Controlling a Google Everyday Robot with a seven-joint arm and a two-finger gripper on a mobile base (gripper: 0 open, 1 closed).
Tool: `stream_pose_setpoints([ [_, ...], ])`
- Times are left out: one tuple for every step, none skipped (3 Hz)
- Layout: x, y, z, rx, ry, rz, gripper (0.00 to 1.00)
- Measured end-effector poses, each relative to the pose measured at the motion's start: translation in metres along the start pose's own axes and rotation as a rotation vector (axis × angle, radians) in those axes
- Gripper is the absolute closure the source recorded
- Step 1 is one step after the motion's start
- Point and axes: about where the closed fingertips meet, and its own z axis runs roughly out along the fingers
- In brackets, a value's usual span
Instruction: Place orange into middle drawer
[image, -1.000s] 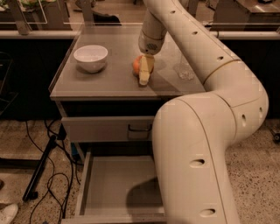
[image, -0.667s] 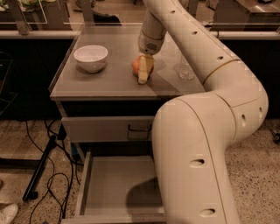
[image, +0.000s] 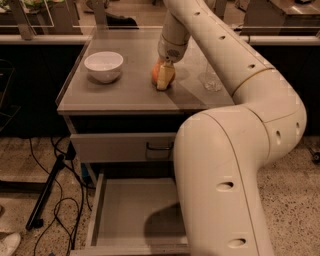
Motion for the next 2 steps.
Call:
stream_pose_setpoints([
  [0.0000, 0.0000, 0.0000, 0.000, 0.000, 0.000, 0.88],
  [0.0054, -0.0019, -0.0090, 0.014, -0.015, 0.027, 1.00],
])
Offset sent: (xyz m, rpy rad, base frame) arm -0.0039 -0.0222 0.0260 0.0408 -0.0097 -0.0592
